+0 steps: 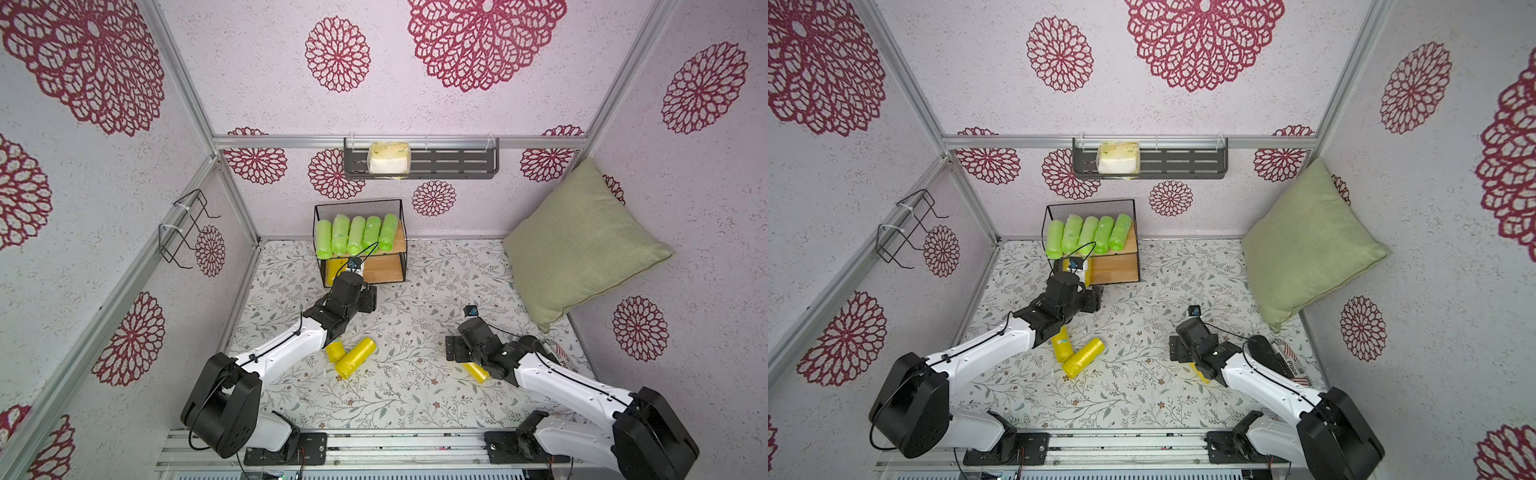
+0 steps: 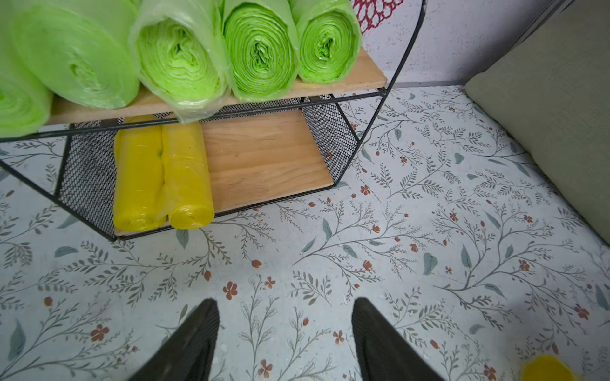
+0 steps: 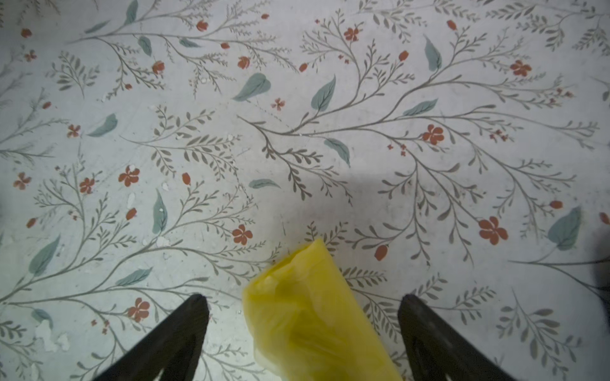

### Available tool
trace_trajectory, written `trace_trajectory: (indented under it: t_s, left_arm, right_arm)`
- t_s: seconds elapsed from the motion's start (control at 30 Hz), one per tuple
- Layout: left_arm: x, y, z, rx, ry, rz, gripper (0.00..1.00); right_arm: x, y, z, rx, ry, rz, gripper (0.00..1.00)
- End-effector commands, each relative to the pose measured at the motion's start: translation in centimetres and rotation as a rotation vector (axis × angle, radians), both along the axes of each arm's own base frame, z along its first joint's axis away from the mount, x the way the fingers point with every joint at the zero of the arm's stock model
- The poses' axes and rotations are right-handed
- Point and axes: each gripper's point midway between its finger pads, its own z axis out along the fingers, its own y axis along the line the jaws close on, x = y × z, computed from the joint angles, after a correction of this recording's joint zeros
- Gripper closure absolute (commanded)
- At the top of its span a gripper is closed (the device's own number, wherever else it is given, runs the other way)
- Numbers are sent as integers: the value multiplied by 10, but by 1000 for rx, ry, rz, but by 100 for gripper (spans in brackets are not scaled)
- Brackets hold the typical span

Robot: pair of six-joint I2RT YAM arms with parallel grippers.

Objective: Sort the rolls of trash bags by color and place them on the shelf
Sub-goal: Place the roll of trash bags on the shelf, then pick up the roll of trash bags from the center of the board.

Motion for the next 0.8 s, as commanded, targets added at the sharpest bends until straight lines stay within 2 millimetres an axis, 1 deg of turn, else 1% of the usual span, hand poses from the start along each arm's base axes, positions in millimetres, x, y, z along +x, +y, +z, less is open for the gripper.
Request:
trace_trajectory:
  t_s: [0.0,0.2,0.37,0.43,0.5,0.63,0.7,0.77]
  left_arm:
    - [-7,-5,1,-37,24,-24,31]
    - [-7,-8,0,-48,28,-35,30]
    - [-9,-7,1,-53,31,-34,30]
    - [-11,-6,2,-55,30,-33,30]
    - [-12,-5,3,-58,29,-33,30]
    - [-13,-6,3,-65,30,-38,29]
    - [-14,-6,4,-64,29,-41,29]
    - [-14,-6,4,-63,30,-42,29]
  right_arm:
    - [-6,2,-2,-46,29,30,5]
    - [-2,2,-12,-82,35,40,6]
    - [0,-2,-22,-141,58,44,12]
    - [1,-4,-26,-139,72,39,15]
    - [5,-7,-27,-120,76,28,20]
    - [16,-8,-23,-63,56,20,38]
    - [20,-6,-24,-11,63,24,45]
    - [27,-4,-21,57,55,20,53]
